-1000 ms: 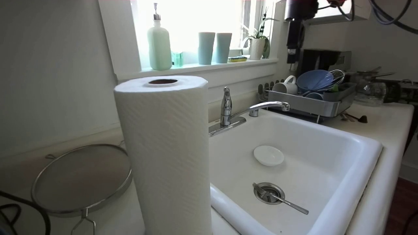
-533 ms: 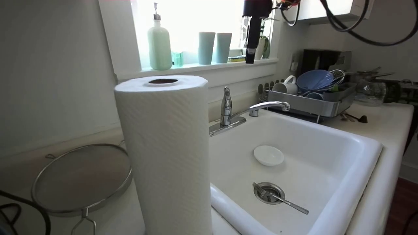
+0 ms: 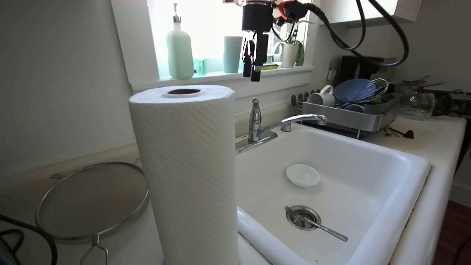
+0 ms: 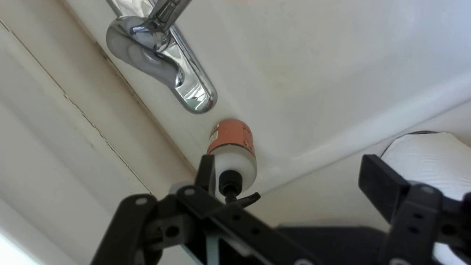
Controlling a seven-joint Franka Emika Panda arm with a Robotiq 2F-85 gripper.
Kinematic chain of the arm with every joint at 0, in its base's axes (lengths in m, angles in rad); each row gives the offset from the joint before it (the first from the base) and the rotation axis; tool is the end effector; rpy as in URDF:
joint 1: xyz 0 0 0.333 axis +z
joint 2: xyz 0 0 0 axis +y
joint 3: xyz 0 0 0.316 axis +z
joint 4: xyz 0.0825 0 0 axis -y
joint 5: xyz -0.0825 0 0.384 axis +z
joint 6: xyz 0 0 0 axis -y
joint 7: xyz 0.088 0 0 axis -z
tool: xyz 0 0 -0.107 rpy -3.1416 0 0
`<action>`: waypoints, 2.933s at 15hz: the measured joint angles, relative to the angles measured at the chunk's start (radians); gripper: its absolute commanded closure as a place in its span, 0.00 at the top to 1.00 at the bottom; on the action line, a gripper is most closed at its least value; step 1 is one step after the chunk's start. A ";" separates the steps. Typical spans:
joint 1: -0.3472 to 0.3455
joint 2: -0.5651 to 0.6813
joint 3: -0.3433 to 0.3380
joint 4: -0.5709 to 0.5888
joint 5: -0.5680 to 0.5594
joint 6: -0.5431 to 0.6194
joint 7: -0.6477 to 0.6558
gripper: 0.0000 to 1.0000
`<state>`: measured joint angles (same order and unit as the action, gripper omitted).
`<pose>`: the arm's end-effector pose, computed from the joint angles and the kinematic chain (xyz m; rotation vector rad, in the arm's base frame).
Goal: Push the top of the soap pump
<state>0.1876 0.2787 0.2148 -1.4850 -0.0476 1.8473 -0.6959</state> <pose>0.6100 0.2375 0.5257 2.6755 1.6377 0.1425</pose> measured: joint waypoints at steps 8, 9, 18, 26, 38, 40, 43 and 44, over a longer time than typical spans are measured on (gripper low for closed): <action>-0.001 0.013 0.002 0.012 0.003 0.011 -0.041 1.00; -0.001 0.021 0.005 0.016 0.003 0.015 -0.067 0.90; 0.036 0.191 0.021 0.199 -0.062 0.020 -0.273 0.18; 0.094 0.325 0.021 0.361 -0.095 -0.010 -0.372 0.00; 0.120 0.418 0.012 0.479 -0.160 -0.058 -0.397 0.00; 0.123 0.422 0.012 0.487 -0.165 -0.061 -0.399 0.00; 0.126 0.426 0.012 0.496 -0.174 -0.077 -0.399 0.00; 0.127 0.427 0.012 0.497 -0.176 -0.082 -0.400 0.00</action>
<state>0.3143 0.7053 0.2267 -0.9878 -0.2237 1.7649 -1.0956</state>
